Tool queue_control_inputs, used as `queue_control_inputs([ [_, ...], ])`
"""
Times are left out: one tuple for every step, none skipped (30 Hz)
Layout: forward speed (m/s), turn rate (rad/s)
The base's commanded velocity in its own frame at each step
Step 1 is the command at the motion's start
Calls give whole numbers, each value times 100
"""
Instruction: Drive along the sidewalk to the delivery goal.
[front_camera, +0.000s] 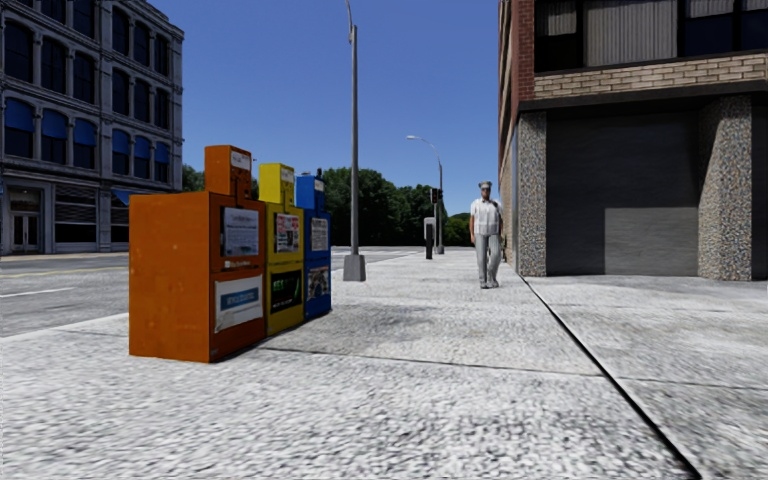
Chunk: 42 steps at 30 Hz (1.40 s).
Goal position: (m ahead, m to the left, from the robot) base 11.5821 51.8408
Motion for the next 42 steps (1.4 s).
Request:
queue_control_inputs([
  [200, -29],
  [200, -29],
  [200, -29],
  [200, -29],
  [200, -29],
  [200, -29],
  [200, -29],
  [200, -29],
  [200, -29],
  [200, -29],
  [200, 0],
  [200, 0],
  [200, 0],
  [200, 0],
  [200, 0],
  [200, 0],
  [200, 0],
  [200, 0],
  [200, 0],
  [200, 0],
  [200, 0],
  [200, 0],
  [200, 0],
  [200, 0],
  [200, 0],
  [200, 0],
  [200, 0],
  [200, 0],
  [200, 0],
  [200, -5],
  [200, -19],
  [200, -19],
  [200, -23],
  [200, -24],
  [200, -25],
  [200, -25],
  [200, -27],
  [200, -28],
  [200, -30],
  [200, -30],
  [200, -30],
  [200, -30],
])
